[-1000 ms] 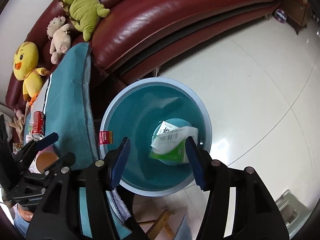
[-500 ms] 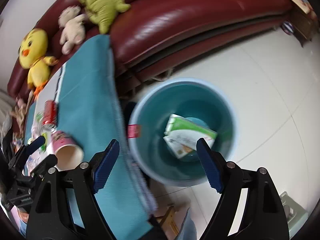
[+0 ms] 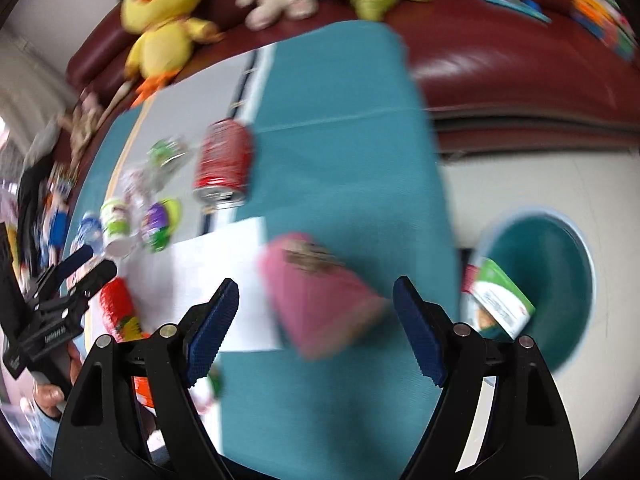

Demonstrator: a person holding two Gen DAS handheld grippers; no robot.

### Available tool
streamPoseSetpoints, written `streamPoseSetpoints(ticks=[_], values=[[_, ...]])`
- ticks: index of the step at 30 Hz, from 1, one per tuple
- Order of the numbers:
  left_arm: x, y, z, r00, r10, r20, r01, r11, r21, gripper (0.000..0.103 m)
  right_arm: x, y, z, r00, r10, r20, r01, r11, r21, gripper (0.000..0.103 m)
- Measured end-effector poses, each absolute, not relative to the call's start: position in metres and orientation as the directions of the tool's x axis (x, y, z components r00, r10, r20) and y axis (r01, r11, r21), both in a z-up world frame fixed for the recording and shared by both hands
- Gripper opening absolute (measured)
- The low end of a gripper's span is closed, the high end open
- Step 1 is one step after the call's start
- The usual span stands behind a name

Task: Collect trash
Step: 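Move both tools back to the table items, then grasp the clear water bottle with the left tool while the right tool grasps the red cola can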

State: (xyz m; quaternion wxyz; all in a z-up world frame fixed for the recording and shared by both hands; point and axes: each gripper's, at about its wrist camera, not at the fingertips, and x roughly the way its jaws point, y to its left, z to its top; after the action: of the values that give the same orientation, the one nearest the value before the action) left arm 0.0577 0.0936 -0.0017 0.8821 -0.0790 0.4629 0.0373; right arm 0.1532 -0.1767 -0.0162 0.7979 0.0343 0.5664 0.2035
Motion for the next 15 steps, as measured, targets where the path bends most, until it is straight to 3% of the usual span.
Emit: streamPoseSetpoints(ticks=[10,15], values=[[0.038,0.226,-0.004,0.528,0.176,-0.831,-0.42,0.904,-0.076,0.097,0.172,-0.09,-0.019,0.221,0.348,-0.911,-0.347,0.901,0.26,0.076],[0.038,0.278,-0.024,0.483,0.195,-0.854,-0.536,0.836,-0.112,0.097,0.181,-0.073,-0.028,0.205,0.324,-0.923,-0.348,0.906,0.241,0.076]])
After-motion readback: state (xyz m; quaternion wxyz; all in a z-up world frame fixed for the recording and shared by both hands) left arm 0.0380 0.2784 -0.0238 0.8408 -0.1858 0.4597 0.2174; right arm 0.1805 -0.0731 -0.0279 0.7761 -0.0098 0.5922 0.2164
